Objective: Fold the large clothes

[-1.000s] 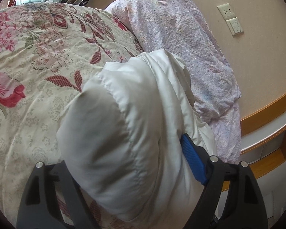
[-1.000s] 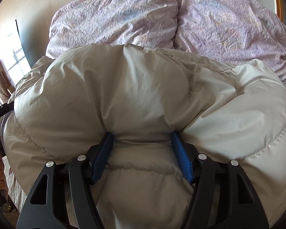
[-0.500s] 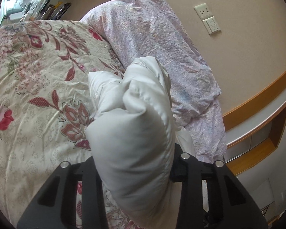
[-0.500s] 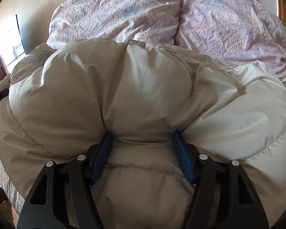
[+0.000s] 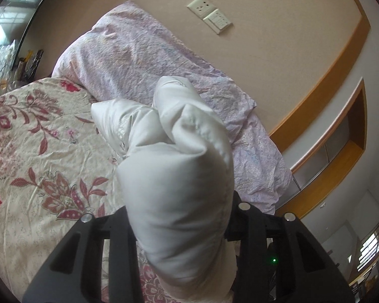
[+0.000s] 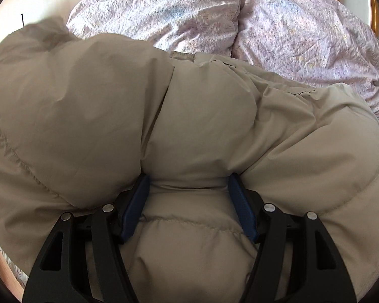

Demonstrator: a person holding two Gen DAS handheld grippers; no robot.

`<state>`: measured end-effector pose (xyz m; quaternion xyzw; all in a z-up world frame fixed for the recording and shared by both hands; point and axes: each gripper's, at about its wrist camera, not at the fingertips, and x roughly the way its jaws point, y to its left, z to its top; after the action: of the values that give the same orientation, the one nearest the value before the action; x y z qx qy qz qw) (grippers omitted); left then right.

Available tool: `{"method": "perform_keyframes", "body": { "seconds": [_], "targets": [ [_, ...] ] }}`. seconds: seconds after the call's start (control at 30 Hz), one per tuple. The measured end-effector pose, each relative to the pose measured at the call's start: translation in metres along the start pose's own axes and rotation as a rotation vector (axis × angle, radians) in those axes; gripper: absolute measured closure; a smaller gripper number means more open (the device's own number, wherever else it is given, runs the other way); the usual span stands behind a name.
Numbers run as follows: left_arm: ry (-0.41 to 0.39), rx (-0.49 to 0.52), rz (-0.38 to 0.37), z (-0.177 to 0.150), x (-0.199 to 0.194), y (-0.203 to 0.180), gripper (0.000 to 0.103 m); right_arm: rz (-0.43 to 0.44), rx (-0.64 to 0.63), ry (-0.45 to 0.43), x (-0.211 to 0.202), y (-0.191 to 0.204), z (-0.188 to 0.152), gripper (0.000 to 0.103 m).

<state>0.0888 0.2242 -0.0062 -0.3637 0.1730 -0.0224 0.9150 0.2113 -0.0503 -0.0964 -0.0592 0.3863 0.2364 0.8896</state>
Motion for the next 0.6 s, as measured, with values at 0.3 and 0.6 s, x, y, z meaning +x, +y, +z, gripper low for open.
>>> {"method": "perform_keyframes", "body": {
  "seconds": [0.3, 0.6],
  "targets": [
    [0.011, 0.246, -0.109, -0.008, 0.019, -0.091, 0.066, 0.018, 0.008, 0.001, 0.002, -0.002, 0.000, 0.036],
    [0.052, 0.314, -0.171, -0.024, 0.046, -0.134, 0.064, 0.077, 0.031, 0.004, 0.002, -0.012, 0.000, 0.036]
  ]
}}
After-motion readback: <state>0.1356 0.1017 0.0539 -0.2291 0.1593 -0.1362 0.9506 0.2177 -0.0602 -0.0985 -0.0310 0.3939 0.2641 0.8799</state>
